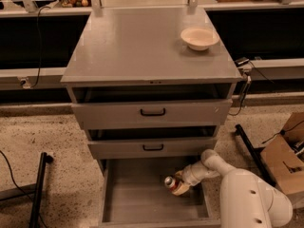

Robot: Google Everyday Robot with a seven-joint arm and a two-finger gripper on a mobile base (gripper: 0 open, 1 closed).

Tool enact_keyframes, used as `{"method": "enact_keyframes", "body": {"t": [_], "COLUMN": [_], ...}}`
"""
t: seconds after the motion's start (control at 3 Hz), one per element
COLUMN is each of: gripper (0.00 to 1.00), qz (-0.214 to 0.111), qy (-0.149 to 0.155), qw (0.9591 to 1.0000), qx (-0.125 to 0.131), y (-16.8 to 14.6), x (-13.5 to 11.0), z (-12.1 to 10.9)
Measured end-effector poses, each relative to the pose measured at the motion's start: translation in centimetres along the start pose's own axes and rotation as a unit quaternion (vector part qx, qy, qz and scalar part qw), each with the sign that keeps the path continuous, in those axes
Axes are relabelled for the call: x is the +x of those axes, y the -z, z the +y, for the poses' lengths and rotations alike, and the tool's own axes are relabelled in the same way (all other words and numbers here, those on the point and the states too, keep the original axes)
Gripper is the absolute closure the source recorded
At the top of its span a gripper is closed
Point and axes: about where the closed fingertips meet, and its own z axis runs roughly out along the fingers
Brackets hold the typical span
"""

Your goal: Place coke can into bottom drawer

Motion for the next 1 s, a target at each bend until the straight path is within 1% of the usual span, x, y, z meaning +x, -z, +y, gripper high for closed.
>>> {"method": "enact_keyframes", "body": {"t": [0.33,0.67,1.0], "gripper": [0.11,0.0,0.0], "qz": [-0.001,-0.002,-0.002], "qy": [0.0,0.0,0.0], "qw": [1.0,1.0,1.0], "qx": [-0.003,-0.005,-0.005], "y": [-0.35,-0.6,-0.6], "x": [-0.06,-0.08,-0.08], "z": [0.18,0.32,0.32]}}
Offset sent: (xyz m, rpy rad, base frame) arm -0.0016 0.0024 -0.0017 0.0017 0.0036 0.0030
